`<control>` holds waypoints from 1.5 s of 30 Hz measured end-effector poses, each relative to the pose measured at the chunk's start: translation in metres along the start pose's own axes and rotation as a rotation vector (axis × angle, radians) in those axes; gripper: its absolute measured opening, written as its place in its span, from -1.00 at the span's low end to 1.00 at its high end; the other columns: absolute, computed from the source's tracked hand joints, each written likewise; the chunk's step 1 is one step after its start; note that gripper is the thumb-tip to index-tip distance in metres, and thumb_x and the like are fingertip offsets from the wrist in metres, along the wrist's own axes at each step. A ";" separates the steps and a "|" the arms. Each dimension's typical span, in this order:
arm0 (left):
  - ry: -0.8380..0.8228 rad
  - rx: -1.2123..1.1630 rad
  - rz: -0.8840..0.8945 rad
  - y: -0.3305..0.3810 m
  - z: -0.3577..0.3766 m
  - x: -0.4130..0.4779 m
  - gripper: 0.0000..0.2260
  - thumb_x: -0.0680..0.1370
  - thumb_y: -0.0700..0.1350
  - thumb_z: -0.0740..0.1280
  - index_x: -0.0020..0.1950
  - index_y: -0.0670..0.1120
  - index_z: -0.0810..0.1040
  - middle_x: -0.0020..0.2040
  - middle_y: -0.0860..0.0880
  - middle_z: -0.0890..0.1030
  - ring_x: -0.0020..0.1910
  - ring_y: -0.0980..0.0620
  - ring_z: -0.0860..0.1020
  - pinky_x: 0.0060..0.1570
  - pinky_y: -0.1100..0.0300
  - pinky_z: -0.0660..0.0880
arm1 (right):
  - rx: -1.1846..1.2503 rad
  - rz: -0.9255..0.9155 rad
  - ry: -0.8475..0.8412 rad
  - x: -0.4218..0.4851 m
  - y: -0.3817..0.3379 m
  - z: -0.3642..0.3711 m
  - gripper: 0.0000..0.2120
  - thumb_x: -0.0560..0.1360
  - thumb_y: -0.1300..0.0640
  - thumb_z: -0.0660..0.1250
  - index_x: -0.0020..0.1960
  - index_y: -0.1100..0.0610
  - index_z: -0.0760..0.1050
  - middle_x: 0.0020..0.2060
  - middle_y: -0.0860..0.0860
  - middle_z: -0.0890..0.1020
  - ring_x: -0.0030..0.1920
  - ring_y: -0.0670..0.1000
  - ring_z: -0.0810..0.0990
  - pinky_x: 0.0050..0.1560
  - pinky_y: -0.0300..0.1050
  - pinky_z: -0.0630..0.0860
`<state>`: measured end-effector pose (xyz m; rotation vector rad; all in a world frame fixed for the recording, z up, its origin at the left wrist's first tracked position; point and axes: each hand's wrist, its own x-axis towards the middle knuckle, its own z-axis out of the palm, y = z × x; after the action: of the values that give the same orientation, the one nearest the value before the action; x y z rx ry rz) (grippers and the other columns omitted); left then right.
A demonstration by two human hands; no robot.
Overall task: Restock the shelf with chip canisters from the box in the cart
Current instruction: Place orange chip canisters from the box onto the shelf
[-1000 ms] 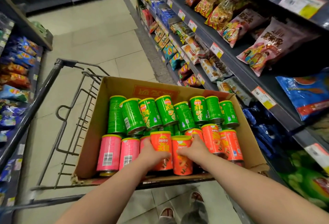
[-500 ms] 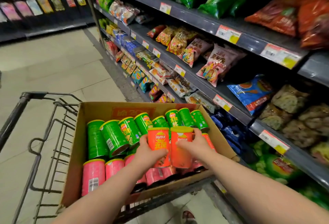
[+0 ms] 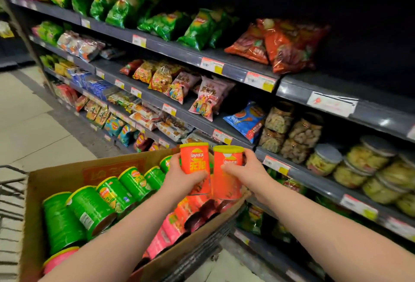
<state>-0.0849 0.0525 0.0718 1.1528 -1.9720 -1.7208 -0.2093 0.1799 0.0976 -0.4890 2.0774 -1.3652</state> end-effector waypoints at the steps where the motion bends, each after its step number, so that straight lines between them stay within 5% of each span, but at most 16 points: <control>1: -0.020 -0.019 0.012 0.005 0.006 0.001 -0.17 0.29 -0.05 0.56 0.43 -0.02 0.17 0.08 -0.03 0.52 -0.08 0.05 0.54 -0.20 0.21 0.47 | 0.006 -0.012 0.017 -0.004 -0.004 -0.008 -0.45 0.40 0.11 0.48 0.26 0.01 0.27 0.03 -0.02 0.53 -0.01 -0.03 0.56 -0.06 -0.13 0.50; 5: -0.090 -0.026 0.079 0.030 0.028 0.001 -0.32 0.34 -0.07 0.55 0.29 0.05 0.20 -0.02 0.07 0.52 -0.14 0.18 0.52 -0.28 0.37 0.47 | 0.020 -0.064 0.102 -0.014 -0.017 -0.039 -0.42 0.41 0.16 0.47 0.33 0.07 0.27 -0.04 -0.09 0.51 -0.05 -0.08 0.54 -0.11 -0.19 0.47; 9: -0.170 -0.034 0.133 0.059 0.052 0.003 -0.23 0.28 0.00 0.55 0.37 0.06 0.21 0.15 0.00 0.52 0.05 0.03 0.56 0.10 0.01 0.54 | 0.014 -0.107 0.179 -0.019 -0.030 -0.074 -0.42 0.41 0.13 0.47 0.33 0.02 0.27 0.03 -0.06 0.51 0.00 -0.06 0.53 -0.03 -0.17 0.46; 17: -0.207 0.003 0.229 0.115 0.111 0.021 -0.28 0.14 0.21 0.52 0.18 0.31 0.21 0.14 0.00 0.52 0.11 -0.05 0.54 0.11 -0.08 0.53 | 0.049 -0.168 0.286 0.003 -0.047 -0.152 -0.43 0.37 0.11 0.50 0.30 0.05 0.33 0.09 0.00 0.58 0.06 0.02 0.59 0.14 0.02 0.53; 20: -0.214 -0.027 0.274 0.141 0.134 0.023 -0.29 0.20 0.12 0.49 0.26 0.20 0.22 0.07 0.03 0.55 0.04 0.01 0.58 0.07 -0.04 0.56 | 0.080 -0.199 0.279 0.017 -0.055 -0.183 -0.41 0.33 0.08 0.52 0.29 0.03 0.35 0.07 -0.02 0.60 0.04 0.00 0.61 0.12 0.02 0.55; 23: -0.196 -0.050 0.327 0.164 0.157 0.029 -0.35 0.35 -0.02 0.52 0.31 0.10 0.24 0.01 0.07 0.56 -0.07 0.10 0.58 -0.05 0.10 0.56 | 0.056 -0.240 0.267 0.029 -0.067 -0.214 -0.52 0.38 0.08 0.49 0.20 -0.03 0.33 -0.01 -0.10 0.57 -0.06 -0.12 0.58 -0.11 -0.18 0.52; 27: -0.173 -0.092 0.351 0.193 0.185 0.038 -0.40 0.43 -0.07 0.47 0.37 0.07 0.23 0.01 0.06 0.56 -0.06 0.07 0.59 -0.10 0.14 0.54 | 0.030 -0.295 0.246 0.046 -0.082 -0.252 -0.40 0.36 0.03 0.50 0.32 0.03 0.34 0.11 -0.05 0.58 0.04 -0.07 0.59 0.05 -0.06 0.56; 34: -0.093 -0.151 0.437 0.237 0.233 0.051 -0.44 0.44 -0.10 0.46 0.31 0.10 0.23 -0.03 0.06 0.55 -0.13 0.12 0.58 -0.22 0.24 0.50 | 0.007 -0.344 0.232 0.069 -0.101 -0.319 -0.37 0.41 0.04 0.47 0.39 0.03 0.26 0.13 -0.05 0.53 0.03 -0.07 0.55 0.03 -0.07 0.51; 42: -0.041 -0.225 0.471 0.265 0.268 0.069 -0.42 0.42 -0.07 0.47 0.29 0.14 0.20 0.06 0.05 0.55 0.01 0.06 0.58 -0.02 0.10 0.55 | -0.054 -0.326 0.359 0.113 -0.101 -0.376 -0.43 0.41 0.06 0.47 0.35 0.09 0.35 0.24 0.03 0.51 0.19 0.04 0.51 0.04 -0.11 0.43; 45: -0.040 -0.226 0.483 0.271 0.272 0.077 -0.40 0.42 -0.08 0.48 0.28 0.17 0.18 0.09 0.06 0.52 0.05 0.04 0.57 0.05 0.03 0.56 | -0.033 -0.332 0.367 0.129 -0.095 -0.383 -0.46 0.40 0.12 0.48 0.32 0.12 0.36 0.22 0.07 0.53 0.10 0.01 0.52 0.03 -0.10 0.43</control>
<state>-0.4176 0.1808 0.2330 0.5140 -1.8238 -1.6528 -0.5603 0.3305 0.2600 -0.6619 2.3936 -1.7196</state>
